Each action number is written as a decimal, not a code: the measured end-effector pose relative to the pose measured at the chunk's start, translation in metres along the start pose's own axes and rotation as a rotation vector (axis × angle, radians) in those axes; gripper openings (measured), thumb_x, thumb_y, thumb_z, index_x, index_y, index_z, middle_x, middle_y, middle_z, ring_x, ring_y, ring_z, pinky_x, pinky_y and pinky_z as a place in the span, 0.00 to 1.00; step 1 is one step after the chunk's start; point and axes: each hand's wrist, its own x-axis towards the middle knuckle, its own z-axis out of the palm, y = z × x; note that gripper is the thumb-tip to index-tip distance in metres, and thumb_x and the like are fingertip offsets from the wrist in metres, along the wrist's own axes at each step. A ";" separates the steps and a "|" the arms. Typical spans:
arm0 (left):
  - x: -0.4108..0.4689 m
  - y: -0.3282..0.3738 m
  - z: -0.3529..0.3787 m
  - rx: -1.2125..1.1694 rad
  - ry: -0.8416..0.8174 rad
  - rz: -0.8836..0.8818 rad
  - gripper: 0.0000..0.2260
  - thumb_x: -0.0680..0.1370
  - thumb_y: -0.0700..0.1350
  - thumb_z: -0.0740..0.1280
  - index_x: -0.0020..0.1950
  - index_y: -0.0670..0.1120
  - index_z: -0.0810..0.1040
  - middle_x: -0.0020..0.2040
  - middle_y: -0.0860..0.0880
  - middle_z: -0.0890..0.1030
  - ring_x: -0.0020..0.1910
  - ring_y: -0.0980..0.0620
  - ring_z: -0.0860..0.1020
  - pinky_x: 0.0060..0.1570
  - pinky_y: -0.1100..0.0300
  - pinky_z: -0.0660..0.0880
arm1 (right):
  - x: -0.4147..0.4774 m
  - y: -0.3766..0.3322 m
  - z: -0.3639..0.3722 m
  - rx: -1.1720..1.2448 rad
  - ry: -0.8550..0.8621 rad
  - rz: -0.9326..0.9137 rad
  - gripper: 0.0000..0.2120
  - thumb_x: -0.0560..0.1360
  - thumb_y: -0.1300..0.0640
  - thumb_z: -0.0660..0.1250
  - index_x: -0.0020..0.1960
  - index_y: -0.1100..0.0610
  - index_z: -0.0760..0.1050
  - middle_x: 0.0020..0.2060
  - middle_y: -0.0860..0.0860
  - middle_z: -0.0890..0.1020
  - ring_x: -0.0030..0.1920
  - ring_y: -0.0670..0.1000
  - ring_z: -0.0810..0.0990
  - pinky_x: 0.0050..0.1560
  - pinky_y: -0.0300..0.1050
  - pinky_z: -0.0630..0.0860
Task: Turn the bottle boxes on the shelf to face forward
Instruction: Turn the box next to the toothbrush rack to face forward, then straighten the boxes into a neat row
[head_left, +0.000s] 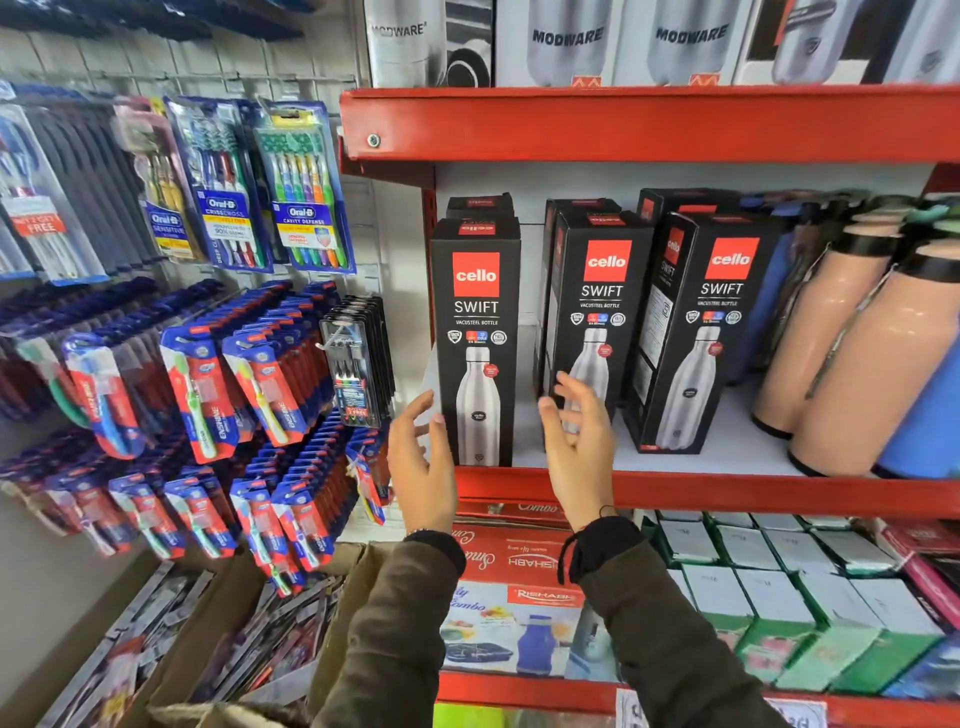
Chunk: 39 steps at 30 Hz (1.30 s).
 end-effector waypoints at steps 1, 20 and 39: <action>-0.004 0.000 0.003 0.010 0.053 0.002 0.11 0.83 0.52 0.61 0.65 0.58 0.75 0.64 0.60 0.77 0.64 0.52 0.75 0.60 0.49 0.77 | 0.002 0.001 -0.008 0.006 0.038 -0.011 0.15 0.80 0.54 0.66 0.67 0.48 0.73 0.63 0.46 0.76 0.57 0.35 0.76 0.50 0.28 0.74; -0.037 0.046 0.124 0.034 -0.307 0.130 0.22 0.86 0.42 0.55 0.81 0.45 0.60 0.80 0.51 0.63 0.79 0.58 0.60 0.78 0.67 0.55 | 0.054 0.037 -0.065 -0.057 -0.078 0.135 0.23 0.83 0.53 0.59 0.77 0.57 0.63 0.75 0.55 0.68 0.75 0.52 0.66 0.73 0.44 0.60; -0.038 0.025 0.128 0.091 -0.196 -0.125 0.18 0.86 0.46 0.57 0.76 0.47 0.70 0.72 0.48 0.76 0.65 0.62 0.70 0.57 0.81 0.63 | 0.037 0.042 -0.075 -0.085 -0.082 0.095 0.17 0.83 0.52 0.60 0.70 0.54 0.72 0.56 0.45 0.78 0.56 0.41 0.76 0.49 0.17 0.64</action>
